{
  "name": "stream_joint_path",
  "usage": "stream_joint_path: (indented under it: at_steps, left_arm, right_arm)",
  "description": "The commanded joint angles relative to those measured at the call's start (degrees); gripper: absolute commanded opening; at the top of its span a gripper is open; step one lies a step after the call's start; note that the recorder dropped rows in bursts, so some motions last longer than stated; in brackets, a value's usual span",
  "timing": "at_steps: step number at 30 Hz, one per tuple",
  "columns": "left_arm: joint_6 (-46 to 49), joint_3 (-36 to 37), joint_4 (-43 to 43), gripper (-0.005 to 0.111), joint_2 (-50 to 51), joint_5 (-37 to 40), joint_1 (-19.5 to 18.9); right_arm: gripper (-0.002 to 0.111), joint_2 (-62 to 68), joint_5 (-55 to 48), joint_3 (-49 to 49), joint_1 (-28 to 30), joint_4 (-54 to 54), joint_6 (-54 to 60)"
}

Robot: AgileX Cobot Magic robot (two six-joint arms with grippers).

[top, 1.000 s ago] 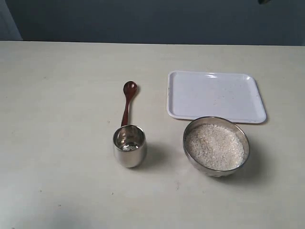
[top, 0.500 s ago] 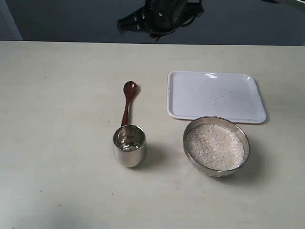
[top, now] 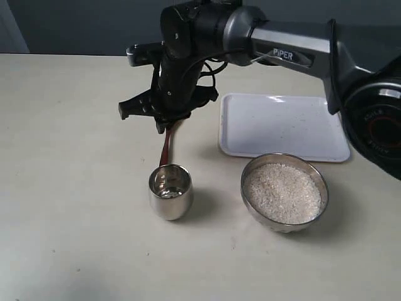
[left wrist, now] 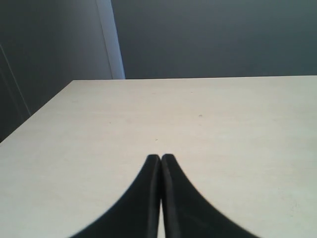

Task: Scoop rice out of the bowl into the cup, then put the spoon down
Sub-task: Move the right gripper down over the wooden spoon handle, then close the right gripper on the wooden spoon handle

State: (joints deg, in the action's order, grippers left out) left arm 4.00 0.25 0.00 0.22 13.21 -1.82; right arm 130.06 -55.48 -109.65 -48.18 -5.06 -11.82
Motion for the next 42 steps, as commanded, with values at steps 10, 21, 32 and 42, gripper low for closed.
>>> stream_joint_path:
  at_steps: [10, 21, 32, 42]
  left_arm:
    - [-0.18, -0.25, -0.32, 0.0, -0.22, -0.75, 0.23]
    - [-0.18, -0.25, -0.32, 0.0, -0.22, -0.75, 0.23]
    - [-0.18, -0.25, -0.32, 0.0, -0.22, -0.75, 0.23]
    - [-0.18, -0.25, -0.32, 0.0, -0.22, -0.75, 0.23]
  right_arm:
    - [0.05, 3.04, 3.9, -0.32, -0.23, 0.48, -4.73]
    - [0.034, 5.65, 6.27, -0.32, -0.23, 1.37, -8.27]
    - [0.031, 5.65, 6.27, -0.32, -0.23, 4.44, -8.27]
    - [0.054, 8.31, 7.14, -0.32, -0.46, -0.14, -8.55]
